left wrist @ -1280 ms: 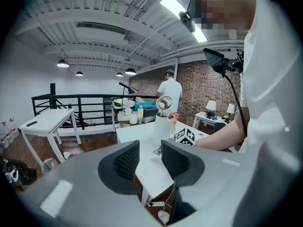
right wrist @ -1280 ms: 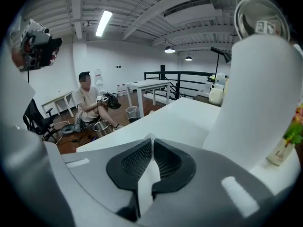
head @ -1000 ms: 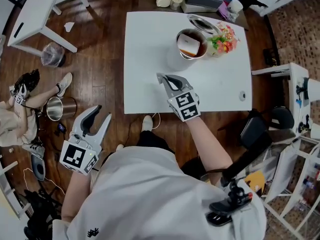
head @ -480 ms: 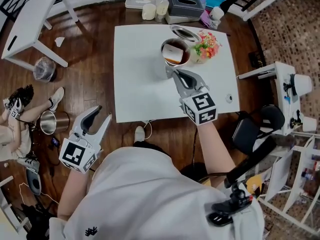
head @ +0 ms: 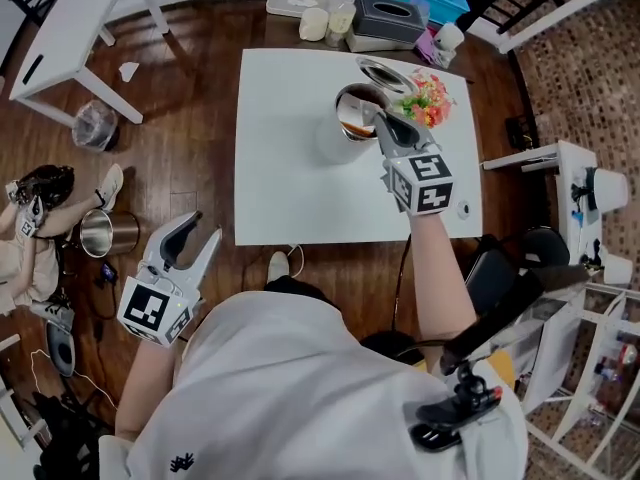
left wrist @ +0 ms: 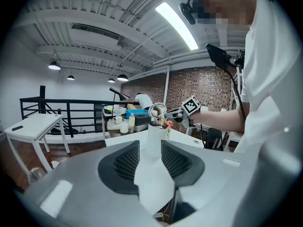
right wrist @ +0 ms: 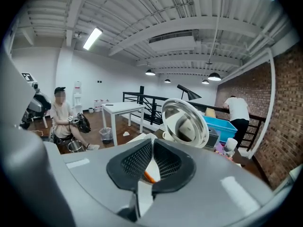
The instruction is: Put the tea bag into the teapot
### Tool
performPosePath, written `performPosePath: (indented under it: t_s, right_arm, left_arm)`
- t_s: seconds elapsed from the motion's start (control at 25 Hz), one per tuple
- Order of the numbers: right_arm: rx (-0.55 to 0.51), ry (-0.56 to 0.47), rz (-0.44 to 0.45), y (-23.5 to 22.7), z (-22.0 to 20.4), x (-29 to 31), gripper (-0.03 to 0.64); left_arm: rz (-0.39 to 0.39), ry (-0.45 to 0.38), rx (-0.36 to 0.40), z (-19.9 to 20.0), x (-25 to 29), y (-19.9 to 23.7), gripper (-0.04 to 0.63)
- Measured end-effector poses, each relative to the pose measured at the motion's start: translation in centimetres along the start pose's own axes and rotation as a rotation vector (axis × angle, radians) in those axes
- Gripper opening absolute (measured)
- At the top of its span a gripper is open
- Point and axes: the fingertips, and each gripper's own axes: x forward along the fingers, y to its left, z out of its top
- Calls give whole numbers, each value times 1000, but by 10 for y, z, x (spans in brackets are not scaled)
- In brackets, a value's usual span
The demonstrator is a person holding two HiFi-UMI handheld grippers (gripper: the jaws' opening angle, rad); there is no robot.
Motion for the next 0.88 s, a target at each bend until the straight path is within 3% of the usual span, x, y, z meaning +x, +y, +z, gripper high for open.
performPosePath:
  t_s: [0.2, 0.44, 0.88]
  right_arm:
    - [0, 31, -14, -12, -7, 28, 18]
    - [8, 94, -20, -13, -32, 45, 83]
    - [28, -7, -66, 22, -12, -18, 84]
  left_arm:
    - [26, 9, -6, -3, -3, 4, 118]
    - [43, 25, -13, -6, -12, 4, 118]
    - [-16, 24, 13, -7, -29, -1, 118]
